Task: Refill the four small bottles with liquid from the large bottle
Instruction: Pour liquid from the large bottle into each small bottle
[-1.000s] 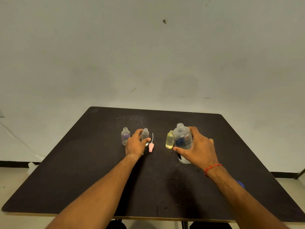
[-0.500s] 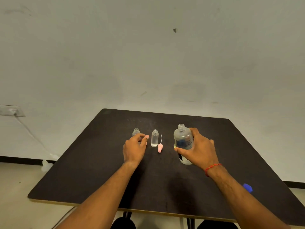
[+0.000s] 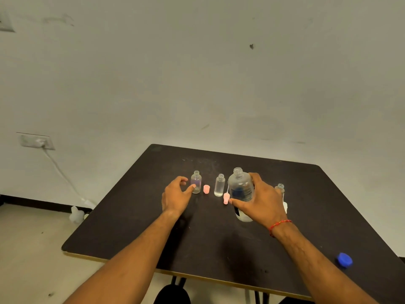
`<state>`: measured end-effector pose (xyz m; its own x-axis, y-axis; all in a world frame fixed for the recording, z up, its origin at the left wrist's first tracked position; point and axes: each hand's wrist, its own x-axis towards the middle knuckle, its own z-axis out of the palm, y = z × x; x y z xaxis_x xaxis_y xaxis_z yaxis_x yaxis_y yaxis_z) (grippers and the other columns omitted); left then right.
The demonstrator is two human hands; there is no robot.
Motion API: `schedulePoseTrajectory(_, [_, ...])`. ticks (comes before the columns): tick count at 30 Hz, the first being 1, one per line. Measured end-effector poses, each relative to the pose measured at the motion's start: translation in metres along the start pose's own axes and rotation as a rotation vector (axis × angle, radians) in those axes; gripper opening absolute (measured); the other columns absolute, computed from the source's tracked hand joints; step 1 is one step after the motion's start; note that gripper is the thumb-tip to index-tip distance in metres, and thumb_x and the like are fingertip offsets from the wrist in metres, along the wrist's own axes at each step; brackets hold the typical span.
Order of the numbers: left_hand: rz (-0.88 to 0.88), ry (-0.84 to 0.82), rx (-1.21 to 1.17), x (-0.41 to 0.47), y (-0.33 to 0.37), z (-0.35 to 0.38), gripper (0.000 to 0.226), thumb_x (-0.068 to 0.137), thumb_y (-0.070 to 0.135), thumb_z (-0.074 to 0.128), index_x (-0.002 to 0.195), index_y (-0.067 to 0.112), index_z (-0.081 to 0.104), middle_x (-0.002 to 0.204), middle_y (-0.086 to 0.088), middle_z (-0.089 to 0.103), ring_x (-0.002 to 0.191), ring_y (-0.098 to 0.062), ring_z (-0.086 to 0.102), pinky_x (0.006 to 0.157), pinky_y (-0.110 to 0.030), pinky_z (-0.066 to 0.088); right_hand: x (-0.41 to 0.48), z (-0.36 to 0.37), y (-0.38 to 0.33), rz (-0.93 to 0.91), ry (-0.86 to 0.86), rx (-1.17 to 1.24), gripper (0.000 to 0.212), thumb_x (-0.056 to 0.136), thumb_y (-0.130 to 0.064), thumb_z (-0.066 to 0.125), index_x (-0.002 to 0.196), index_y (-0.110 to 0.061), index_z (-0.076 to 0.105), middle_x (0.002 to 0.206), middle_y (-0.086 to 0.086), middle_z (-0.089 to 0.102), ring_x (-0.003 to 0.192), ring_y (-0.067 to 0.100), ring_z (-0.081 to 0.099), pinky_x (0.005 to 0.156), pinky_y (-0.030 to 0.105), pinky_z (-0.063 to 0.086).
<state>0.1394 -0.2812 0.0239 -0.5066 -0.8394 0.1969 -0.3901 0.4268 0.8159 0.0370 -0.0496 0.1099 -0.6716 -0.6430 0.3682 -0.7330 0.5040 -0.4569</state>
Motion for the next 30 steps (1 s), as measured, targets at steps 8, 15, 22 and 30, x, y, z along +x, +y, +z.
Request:
schedulePoseTrajectory(8, [-0.056, -0.135, -0.009, 0.026, -0.008, 0.020, 0.070, 0.084, 0.045, 0.078, 0.145, 0.030, 0.048, 0.143, 0.006, 0.058, 0.100, -0.029, 0.072, 0.088, -0.046, 0.060, 0.006, 0.011, 0.005, 0.016, -0.027, 0.001, 0.075, 0.069, -0.065, 0.074, 0.128, -0.031, 0.044, 0.122, -0.006, 0.064, 0.110, 0.020, 0.063, 0.096, 0.047, 0.050])
schedulePoseTrajectory(15, [-0.043, -0.181, -0.041, 0.038, -0.009, 0.031, 0.050, 0.086, 0.038, 0.079, 0.131, 0.032, 0.058, 0.134, 0.004, 0.063, 0.101, -0.021, 0.068, 0.089, -0.044, 0.060, 0.011, 0.014, 0.014, 0.016, -0.014, -0.006, 0.073, 0.069, -0.066, 0.072, 0.127, -0.031, 0.046, 0.121, -0.007, 0.064, 0.108, 0.020, 0.063, 0.096, 0.045, 0.049])
schedulePoseTrajectory(22, [0.045, -0.104, -0.108, 0.033, -0.002, 0.018, 0.040, 0.082, 0.037, 0.082, 0.114, 0.028, 0.060, 0.123, 0.005, 0.068, 0.102, -0.009, 0.061, 0.089, -0.030, 0.054, 0.018, 0.014, 0.015, -0.022, -0.004, -0.037, 0.072, 0.068, -0.065, 0.073, 0.126, -0.034, 0.045, 0.118, -0.010, 0.065, 0.107, 0.017, 0.063, 0.095, 0.044, 0.049])
schedulePoseTrajectory(30, [0.275, -0.096, -0.162, 0.008, 0.020, -0.007, 0.044, 0.082, 0.036, 0.082, 0.121, 0.031, 0.062, 0.116, 0.014, 0.068, 0.107, -0.007, 0.065, 0.092, -0.022, 0.054, 0.032, 0.011, 0.003, -0.095, -0.048, -0.190, 0.078, 0.069, -0.065, 0.071, 0.136, -0.042, 0.039, 0.126, -0.010, 0.059, 0.117, 0.017, 0.054, 0.094, 0.042, 0.038])
